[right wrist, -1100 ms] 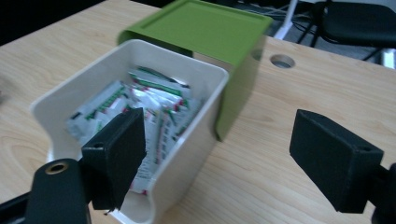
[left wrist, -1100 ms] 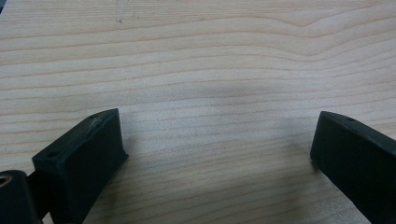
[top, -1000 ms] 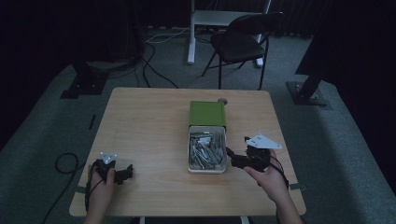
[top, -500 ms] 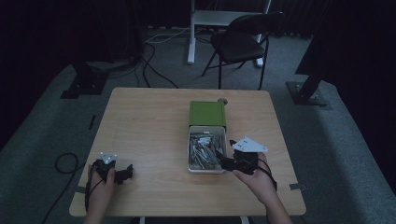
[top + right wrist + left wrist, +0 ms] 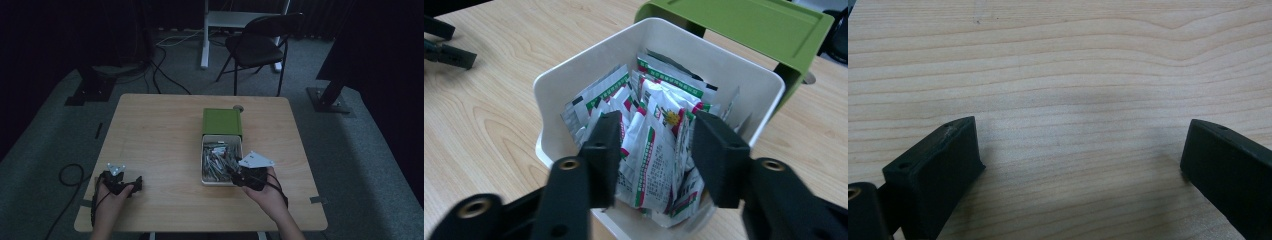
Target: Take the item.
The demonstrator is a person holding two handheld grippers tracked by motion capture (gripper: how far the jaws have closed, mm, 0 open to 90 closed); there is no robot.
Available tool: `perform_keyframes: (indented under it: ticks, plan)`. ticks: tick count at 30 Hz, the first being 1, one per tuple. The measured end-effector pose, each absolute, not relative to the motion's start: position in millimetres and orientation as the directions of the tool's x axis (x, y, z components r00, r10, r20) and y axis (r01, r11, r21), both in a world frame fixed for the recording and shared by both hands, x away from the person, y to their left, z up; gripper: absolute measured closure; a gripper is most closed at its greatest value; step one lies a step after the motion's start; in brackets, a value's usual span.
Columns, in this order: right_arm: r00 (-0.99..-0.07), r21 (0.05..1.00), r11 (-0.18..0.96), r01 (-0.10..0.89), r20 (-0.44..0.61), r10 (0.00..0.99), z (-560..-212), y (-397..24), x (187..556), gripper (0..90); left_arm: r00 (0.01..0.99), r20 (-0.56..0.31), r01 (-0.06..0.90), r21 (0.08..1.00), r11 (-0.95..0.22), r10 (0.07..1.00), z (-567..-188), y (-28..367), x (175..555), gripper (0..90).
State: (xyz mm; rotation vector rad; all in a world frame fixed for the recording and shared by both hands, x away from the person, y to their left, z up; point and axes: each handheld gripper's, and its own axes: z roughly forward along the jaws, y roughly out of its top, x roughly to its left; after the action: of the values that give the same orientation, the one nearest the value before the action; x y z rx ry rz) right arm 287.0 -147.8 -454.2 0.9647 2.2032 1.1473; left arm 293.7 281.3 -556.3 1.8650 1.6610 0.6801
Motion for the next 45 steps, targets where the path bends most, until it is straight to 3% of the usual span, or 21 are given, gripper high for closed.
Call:
perform_keyframes:
  ticks: [5,17,29,45]
  plan:
    - [-0.646,0.828,0.417,0.375,-0.089,0.758,-462,-144,288,63.9,0.11,0.013,0.718,0.691,-0.088,0.994,-556,281,294,3.3]
    - [-0.647,0.802,0.45,0.392,-0.107,0.755,-483,-131,290,68.5,0.109,0.014,0.718,0.69,-0.088,0.994,-556,281,294,3.3]
    - [-0.612,0.783,0.464,0.414,-0.137,0.778,-493,-128,292,81.1,0.109,0.013,0.718,0.691,-0.088,0.994,-556,281,294,3.3]
    - [-0.558,0.746,0.465,0.476,-0.153,0.816,-500,-122,294,81.3,0.109,0.013,0.718,0.691,-0.088,0.994,-556,281,294,3.3]
